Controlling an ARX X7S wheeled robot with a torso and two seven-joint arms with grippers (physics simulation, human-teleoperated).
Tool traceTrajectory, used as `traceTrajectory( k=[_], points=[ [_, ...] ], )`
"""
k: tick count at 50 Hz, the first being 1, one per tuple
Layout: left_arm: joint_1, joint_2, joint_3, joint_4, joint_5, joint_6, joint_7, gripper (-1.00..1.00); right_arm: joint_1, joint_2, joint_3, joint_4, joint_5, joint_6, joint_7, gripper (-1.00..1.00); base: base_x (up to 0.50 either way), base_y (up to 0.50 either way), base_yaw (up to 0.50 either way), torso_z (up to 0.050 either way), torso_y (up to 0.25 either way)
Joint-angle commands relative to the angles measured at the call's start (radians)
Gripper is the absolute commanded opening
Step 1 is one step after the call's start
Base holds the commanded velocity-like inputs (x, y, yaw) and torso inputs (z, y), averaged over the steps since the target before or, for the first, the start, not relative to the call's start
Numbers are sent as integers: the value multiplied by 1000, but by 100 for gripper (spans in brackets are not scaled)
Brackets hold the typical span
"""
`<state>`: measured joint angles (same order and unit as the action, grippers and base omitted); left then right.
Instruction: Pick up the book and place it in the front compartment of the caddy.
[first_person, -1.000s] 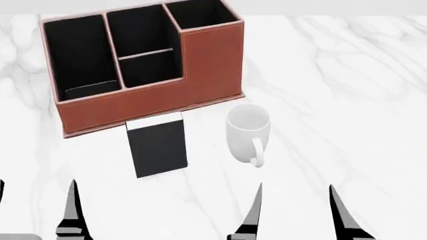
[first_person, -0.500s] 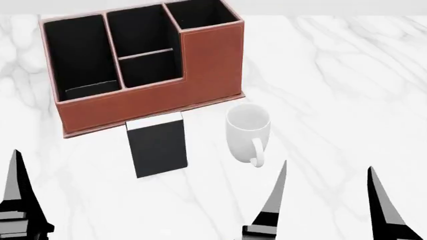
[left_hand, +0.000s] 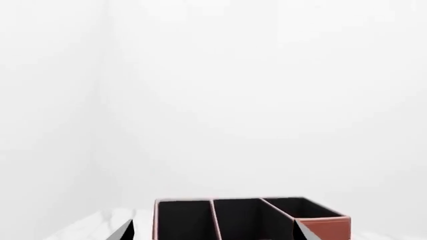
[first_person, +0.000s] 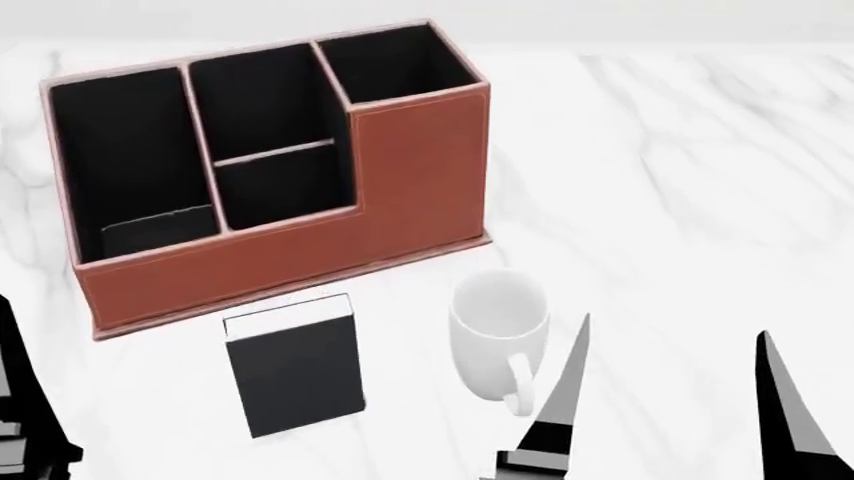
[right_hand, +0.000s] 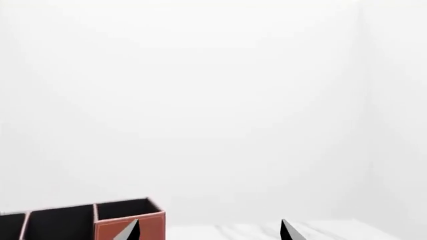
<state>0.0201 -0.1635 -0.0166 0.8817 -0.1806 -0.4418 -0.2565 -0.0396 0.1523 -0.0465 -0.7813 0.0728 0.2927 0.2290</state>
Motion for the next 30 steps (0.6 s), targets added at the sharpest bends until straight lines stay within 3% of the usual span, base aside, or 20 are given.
traceTrajectory(
  k=[1,30],
  points=[
    [12,10,-15,6,0,23,17,100,-2,-7,20,-17,2,15,-12,100,500,0,0,0,0],
    [15,-19,12,19,-12,29,-8,100,5,17,2,-17,20,18,17,100,500,0,0,0,1]
  ],
)
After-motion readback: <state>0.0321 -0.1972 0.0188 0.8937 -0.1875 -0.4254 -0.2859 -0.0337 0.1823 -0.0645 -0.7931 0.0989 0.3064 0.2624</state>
